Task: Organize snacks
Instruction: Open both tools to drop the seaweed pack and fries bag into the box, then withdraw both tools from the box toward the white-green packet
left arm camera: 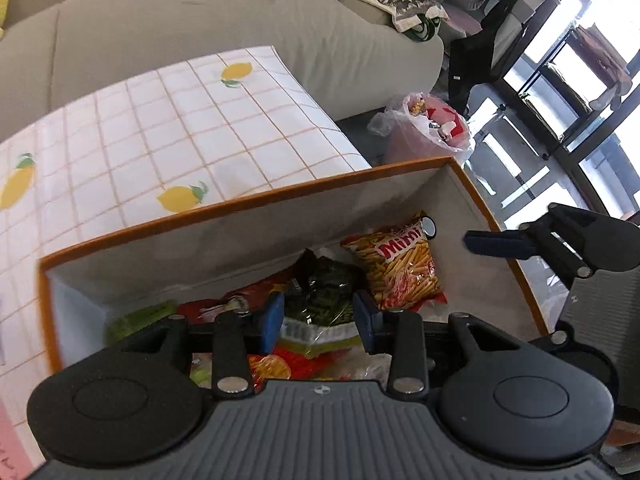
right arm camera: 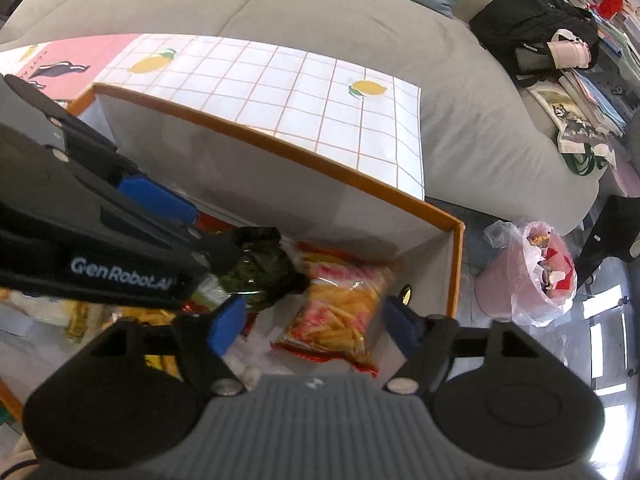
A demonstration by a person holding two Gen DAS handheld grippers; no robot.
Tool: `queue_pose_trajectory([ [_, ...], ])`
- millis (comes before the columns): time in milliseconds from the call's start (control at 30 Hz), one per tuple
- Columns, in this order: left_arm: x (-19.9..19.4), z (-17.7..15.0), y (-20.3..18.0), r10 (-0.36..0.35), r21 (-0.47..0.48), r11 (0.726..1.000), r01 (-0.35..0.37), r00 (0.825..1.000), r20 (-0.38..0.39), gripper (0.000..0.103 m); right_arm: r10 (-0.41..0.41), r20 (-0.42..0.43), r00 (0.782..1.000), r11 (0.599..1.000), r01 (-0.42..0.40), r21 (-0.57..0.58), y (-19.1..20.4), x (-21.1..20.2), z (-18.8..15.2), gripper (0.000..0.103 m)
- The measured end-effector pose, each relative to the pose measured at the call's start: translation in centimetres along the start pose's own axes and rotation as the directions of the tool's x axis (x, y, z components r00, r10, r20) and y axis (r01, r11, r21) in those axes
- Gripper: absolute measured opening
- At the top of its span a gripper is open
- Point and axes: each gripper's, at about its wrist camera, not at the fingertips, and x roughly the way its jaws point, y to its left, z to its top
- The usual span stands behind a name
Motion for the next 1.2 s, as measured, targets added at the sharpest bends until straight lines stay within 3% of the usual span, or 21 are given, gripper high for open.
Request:
queue_pose_trajectory([
  [267,-6.7,-2.3,0.6,0.035,0.042,0.998,-0.039,0.996,0.083,0.052,0.009,0.044,0.999,0.994,-0.014,0.111,2.1,-4.3,-0.1,0.096],
  [700,-16.3,-8.0,3.9,0.137,-0.007,0.990,-0.139,0.968,0.211,0.056,0.054,0.167,0.985,0.957,-0.098,0.271,8.6,-10.3,-0.5,0.100],
  [900,-18.9,-11.5,6.5,0.225,-0.053,0.974,-0.219,0.939,0.261,0.058,0.012,0.243,0.970,0.939,-0.094,0.330,12.6,-11.9,-1.3,0.100],
  [1000,-20.0,-13.4,8.3,0.274,-0.095,0.962,-0.257,0.916,0.292,0.058,0.010,0.278,0.961,0.927,-0.113,0.358,14.2,-12.3,-1.7,0.100],
  [1200,-21.2,-16.8,12.4,0.391,-0.196,0.919,-0.343,0.864,0.317,0.059,-0.109,0.313,0.943,0.915,-0.028,0.402,19.0,-12.2,-2.2,0.100],
])
